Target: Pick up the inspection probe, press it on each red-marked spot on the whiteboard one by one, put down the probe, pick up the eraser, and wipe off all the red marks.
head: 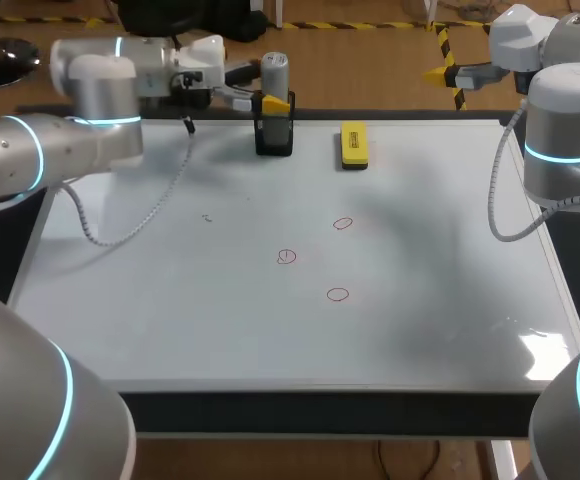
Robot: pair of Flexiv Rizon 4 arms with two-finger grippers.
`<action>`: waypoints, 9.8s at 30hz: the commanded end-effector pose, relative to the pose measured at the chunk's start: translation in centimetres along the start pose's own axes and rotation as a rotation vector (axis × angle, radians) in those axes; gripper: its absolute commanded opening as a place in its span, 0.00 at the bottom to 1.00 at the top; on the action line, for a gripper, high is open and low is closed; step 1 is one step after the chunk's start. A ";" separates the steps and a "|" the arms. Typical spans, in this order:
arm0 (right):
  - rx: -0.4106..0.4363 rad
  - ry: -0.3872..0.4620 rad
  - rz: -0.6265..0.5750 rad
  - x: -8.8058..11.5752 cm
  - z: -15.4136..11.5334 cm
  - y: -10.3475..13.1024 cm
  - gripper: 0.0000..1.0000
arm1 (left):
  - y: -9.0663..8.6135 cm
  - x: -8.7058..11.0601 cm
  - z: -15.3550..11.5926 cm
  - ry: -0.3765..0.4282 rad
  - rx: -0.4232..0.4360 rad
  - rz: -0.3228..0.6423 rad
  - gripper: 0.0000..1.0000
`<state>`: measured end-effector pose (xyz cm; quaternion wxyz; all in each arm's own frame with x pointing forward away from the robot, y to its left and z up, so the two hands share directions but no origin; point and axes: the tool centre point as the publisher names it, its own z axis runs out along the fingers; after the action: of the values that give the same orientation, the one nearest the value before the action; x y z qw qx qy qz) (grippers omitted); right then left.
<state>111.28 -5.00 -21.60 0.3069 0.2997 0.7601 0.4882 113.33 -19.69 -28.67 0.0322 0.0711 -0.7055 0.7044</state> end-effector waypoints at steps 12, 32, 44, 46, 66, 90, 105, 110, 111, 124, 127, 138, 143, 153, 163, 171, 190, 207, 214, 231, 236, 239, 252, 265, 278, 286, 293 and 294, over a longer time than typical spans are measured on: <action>0.001 0.001 0.000 0.0 0.0 0.0 1.00 | 1.4 -0.4 0.9 -0.015 -0.018 -0.004 1.00; 0.001 0.001 0.000 0.0 0.0 0.0 1.00 | 0.8 0.2 0.6 -0.041 -0.019 0.025 0.00; 0.001 0.001 0.000 0.0 0.0 0.0 1.00 | -1.4 1.0 0.1 -0.057 0.029 0.085 0.00; 0.001 0.001 0.000 0.0 0.0 0.0 1.00 | -2.1 1.2 0.0 -0.060 0.038 0.098 0.00; 0.001 0.001 0.000 0.0 0.0 0.0 1.00 | -8.6 1.5 -1.5 -0.087 0.055 0.181 0.00; 0.001 0.001 0.000 0.0 0.0 0.0 1.00 | -12.8 3.4 -7.2 -0.196 0.035 0.187 0.00; 0.001 0.001 0.000 0.0 0.0 0.0 1.00 | -11.6 6.1 -13.3 -0.281 0.022 0.187 0.00; 0.001 0.001 0.000 0.0 0.0 0.0 1.00 | -11.1 6.8 -15.4 -0.316 0.016 0.181 0.00; 0.001 0.001 0.000 0.0 0.0 0.0 1.00 | -11.0 7.0 -15.9 -0.319 0.014 0.181 0.00; 0.001 0.001 0.000 0.0 0.0 0.0 1.00 | -10.0 8.2 -19.5 -0.376 0.020 0.166 0.00; 0.001 0.001 0.000 0.0 0.0 0.0 1.00 | -9.9 8.6 -19.8 -0.381 0.031 0.168 0.00; 0.001 0.001 0.000 0.0 0.0 0.0 1.00 | -9.6 8.8 -20.4 -0.395 0.033 0.166 0.00; 0.001 0.001 0.000 0.0 0.0 0.0 1.00 | -9.6 8.8 -20.4 -0.395 0.033 0.166 0.00; 0.001 0.001 0.000 0.0 0.0 0.0 1.00 | -9.6 8.8 -20.4 -0.395 0.033 0.166 0.00; 0.047 0.147 -0.134 -1.8 0.9 0.6 1.00 | -9.6 8.8 -20.4 -0.395 0.033 0.166 0.00; 0.194 0.546 -0.446 0.5 3.5 1.2 1.00 | -9.6 8.8 -20.4 -0.395 0.033 0.166 0.00; 0.446 1.198 -1.177 6.7 7.6 -0.4 1.00 | -9.6 8.8 -20.4 -0.395 0.033 0.166 0.00; 0.532 1.486 -1.748 9.0 8.9 -3.8 1.00 | -9.6 8.8 -20.4 -0.395 0.033 0.166 0.00; 0.507 1.560 -1.917 9.1 9.8 -5.0 1.00 | -9.6 8.8 -20.4 -0.395 0.033 0.166 0.00; 0.314 1.681 -2.190 11.6 11.6 -7.6 1.00 | -9.6 8.8 -20.4 -0.395 0.033 0.166 0.00; 0.293 1.695 -2.202 12.2 12.1 -8.5 1.00 | -9.6 8.8 -20.4 -0.395 0.033 0.166 0.00; 0.299 1.703 -2.207 12.2 12.5 -8.9 1.00 | -9.6 8.8 -20.4 -0.395 0.033 0.166 0.00; 0.346 1.716 -2.020 12.8 14.3 -10.5 1.00 | -9.6 8.8 -20.4 -0.395 0.033 0.166 0.00; 0.398 1.576 -1.912 12.9 15.5 -12.1 1.00 | -9.6 8.8 -20.4 -0.395 0.033 0.166 0.00; 0.379 1.522 -1.864 13.6 15.3 -12.8 1.00 | -9.6 8.8 -20.4 -0.395 0.033 0.166 0.00; 0.386 1.506 -1.856 13.6 15.0 -13.7 1.00 | -9.6 8.8 -20.4 -0.395 0.033 0.166 0.00; 0.393 1.502 -1.854 13.5 15.0 -14.3 1.00 | -9.6 8.8 -20.4 -0.395 0.033 0.166 0.00; 0.395 1.503 -1.854 13.5 15.0 -14.3 1.00 | -9.6 8.8 -20.4 -0.395 0.033 0.166 0.00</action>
<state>111.98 8.75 -42.34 -0.0292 -0.6753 0.7369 0.0133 104.91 0.23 -17.78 -0.1644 0.1506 -0.6910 0.6877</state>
